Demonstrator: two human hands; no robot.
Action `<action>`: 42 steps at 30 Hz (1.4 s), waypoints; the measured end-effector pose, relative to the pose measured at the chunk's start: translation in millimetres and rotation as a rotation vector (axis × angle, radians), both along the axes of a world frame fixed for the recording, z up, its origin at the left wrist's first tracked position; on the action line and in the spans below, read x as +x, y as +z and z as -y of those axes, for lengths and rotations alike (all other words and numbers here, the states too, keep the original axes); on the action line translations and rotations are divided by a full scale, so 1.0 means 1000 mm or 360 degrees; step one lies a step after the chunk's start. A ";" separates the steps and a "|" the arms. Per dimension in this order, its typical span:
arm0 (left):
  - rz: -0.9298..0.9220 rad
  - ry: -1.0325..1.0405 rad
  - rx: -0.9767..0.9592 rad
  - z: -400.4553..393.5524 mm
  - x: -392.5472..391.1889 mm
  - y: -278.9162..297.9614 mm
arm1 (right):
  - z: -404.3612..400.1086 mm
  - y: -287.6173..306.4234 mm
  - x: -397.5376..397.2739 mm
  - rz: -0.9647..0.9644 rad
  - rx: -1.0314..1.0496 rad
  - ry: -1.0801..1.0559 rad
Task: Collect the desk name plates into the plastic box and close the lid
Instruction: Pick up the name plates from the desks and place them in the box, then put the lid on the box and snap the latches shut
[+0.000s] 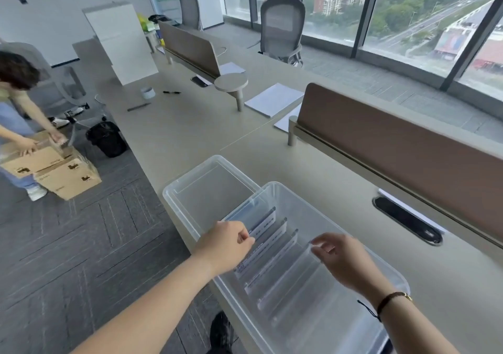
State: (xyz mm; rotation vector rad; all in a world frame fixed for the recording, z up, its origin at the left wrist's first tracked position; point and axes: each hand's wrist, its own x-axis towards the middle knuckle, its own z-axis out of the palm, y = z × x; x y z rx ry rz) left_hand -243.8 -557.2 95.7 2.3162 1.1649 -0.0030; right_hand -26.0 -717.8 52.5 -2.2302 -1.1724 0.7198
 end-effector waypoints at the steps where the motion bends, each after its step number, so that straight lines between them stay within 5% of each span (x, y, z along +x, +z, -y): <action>1: 0.0015 0.0030 0.0014 -0.014 -0.001 -0.001 | -0.008 0.002 -0.002 -0.0006 0.0009 -0.0013; 13: 0.0013 0.0308 0.0069 -0.299 -0.008 -0.065 | -0.228 0.009 -0.041 0.0134 0.0099 -0.0279; 20: -0.0315 0.0158 0.0040 -0.425 -0.013 -0.116 | -0.342 -0.034 -0.045 0.0153 -0.0229 -0.0305; 28: -0.0497 0.0092 -0.0050 -0.459 -0.009 -0.177 | -0.372 -0.091 -0.009 0.0328 -0.0830 -0.0362; 42: -0.0390 0.0185 0.0051 -0.457 -0.009 -0.208 | -0.386 -0.149 -0.010 0.0257 -0.0945 -0.0529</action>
